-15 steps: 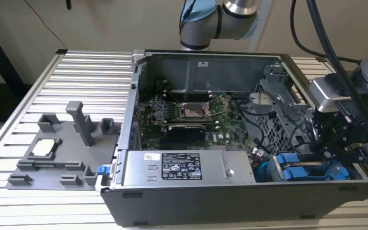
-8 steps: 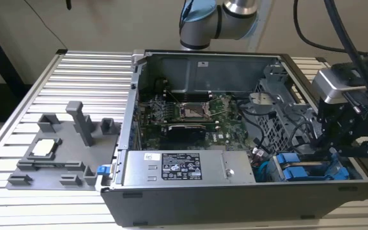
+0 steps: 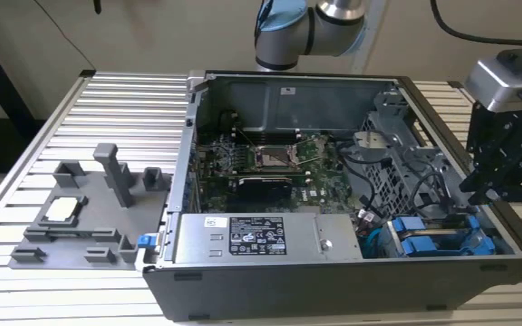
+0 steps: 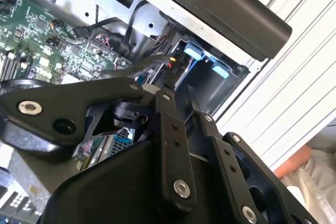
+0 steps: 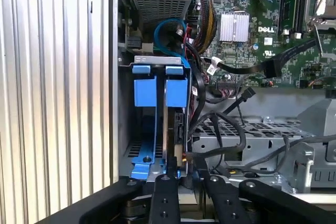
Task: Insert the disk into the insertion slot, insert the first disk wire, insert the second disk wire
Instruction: 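Insert the first disk wire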
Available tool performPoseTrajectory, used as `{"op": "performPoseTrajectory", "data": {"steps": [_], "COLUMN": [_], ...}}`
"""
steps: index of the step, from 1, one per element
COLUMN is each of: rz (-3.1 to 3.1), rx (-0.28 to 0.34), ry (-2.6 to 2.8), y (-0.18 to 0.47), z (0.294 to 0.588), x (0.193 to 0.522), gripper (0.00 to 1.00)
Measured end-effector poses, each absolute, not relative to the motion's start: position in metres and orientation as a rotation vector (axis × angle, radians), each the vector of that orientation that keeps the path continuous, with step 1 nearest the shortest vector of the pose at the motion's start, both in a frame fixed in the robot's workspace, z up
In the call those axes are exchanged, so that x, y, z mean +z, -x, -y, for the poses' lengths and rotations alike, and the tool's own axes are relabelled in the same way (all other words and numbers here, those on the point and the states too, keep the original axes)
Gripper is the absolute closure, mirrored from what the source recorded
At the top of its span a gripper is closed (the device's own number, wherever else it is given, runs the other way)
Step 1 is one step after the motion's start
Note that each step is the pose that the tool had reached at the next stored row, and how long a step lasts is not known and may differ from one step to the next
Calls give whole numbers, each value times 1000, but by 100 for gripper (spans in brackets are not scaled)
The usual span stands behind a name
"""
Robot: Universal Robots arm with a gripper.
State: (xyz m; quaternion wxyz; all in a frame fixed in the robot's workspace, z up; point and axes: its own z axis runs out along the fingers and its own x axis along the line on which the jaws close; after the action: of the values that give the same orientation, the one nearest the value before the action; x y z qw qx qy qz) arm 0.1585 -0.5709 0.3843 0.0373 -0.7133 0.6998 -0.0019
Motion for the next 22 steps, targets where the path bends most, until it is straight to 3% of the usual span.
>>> {"op": "performPoseTrajectory", "data": {"steps": [8, 22], "rz": [-2149, -2154], "rx": [-6, -6], "ry": [2189, 2184], "y": [-158, -154], "z": [569, 538], "x": [386, 386], "gripper": [73, 73]}}
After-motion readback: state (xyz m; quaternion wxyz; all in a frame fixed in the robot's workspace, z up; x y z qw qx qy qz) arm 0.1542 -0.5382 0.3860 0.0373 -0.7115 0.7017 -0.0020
